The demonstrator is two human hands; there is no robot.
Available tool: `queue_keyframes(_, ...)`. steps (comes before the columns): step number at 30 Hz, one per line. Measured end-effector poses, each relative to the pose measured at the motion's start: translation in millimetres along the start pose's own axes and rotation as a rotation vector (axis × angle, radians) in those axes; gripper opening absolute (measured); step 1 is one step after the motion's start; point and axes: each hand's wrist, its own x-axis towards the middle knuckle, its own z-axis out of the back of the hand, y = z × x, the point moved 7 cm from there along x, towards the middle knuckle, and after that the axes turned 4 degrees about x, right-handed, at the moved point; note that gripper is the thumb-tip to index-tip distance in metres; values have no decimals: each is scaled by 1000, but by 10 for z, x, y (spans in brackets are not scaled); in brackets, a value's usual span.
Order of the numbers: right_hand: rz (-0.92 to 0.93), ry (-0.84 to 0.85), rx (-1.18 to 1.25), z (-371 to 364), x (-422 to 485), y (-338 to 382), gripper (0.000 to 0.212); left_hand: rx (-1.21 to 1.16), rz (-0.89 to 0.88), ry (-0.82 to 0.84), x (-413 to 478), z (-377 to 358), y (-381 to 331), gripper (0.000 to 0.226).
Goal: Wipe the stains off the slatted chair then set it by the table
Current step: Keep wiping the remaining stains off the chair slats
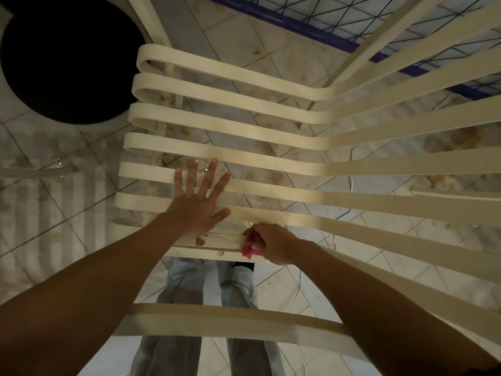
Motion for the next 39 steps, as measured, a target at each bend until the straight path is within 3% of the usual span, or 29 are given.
queue_keyframes(3,-49,19,-33,56,-77,-281,11,-1,-6,-2,-9,27,1,79)
queue_keyframes(9,-208,114,-250,124,-278,-856,7,20,-12,-38,-2,3,13,81)
queue_keyframes(26,15,48,-80,-105,109,169,18,-9,4,-44,12,-31,14,80)
queue_keyframes(34,-79,54,-71,43,-85,-278,21,-29,1,-42,7,-17,23,79)
queue_keyframes(37,-151,76,-86,124,-212,-558,6,-18,-4,-60,15,-30,31,79)
queue_keyframes(39,-189,116,-127,156,-291,-682,15,-12,-6,-70,13,-33,33,79)
